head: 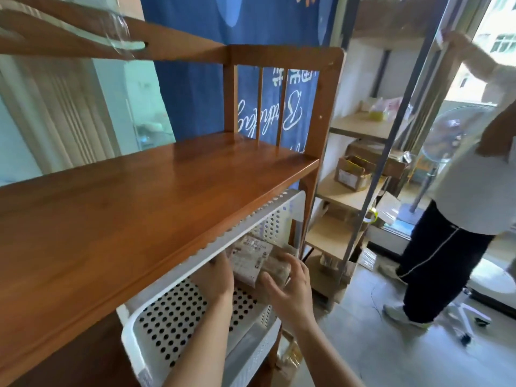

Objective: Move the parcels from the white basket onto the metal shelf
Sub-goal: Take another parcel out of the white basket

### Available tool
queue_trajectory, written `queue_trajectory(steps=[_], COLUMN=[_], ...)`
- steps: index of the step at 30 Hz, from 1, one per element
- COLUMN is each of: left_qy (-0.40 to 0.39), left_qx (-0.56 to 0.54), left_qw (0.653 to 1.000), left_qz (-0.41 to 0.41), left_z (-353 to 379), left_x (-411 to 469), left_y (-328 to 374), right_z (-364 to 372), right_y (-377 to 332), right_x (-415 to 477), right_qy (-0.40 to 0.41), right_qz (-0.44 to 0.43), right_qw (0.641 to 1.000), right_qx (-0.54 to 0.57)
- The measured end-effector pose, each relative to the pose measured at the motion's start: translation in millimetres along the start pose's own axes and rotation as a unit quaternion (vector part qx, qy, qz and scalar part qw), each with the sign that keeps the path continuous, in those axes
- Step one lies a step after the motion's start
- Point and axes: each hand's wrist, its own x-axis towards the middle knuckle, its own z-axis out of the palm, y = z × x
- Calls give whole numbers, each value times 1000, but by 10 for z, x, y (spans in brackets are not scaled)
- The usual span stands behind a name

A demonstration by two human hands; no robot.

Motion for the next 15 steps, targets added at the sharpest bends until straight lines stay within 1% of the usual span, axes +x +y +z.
queue_trajectory(steps=[3, 5, 6, 8, 9, 11, 15], left_qy=[5, -29, -52, -85, -88, -79, -58], left_qx=[-36, -70, -65, -54, -55, -66, -107], left_qw=[999, 996, 995, 990, 986, 980, 972], left_qz=[39, 46, 58, 102, 129, 172, 203], left_z=[-163, -370, -474, -700, -779, -1020, -1693], left_x=[-218, -585, -788, -1211, -1340, -1720, -2335], left_y=[1, 65, 89, 138, 157, 263, 456], right_z=[-207, -445, -590, -910, -1019, -1237, -1452], right_y=[-44, -175, -256, -476, -559, -756, -1120], right_x=[-183, -412, -534, -844, -936, -1254, -1961], right_qy=[20, 59, 84, 121, 132, 132, 100], right_qz=[-44, -60, -70, -88, -101, -140, -203], right_qw=[997, 990, 984, 969, 963, 956, 941], right_qx=[62, 117, 141, 195, 213, 221, 250])
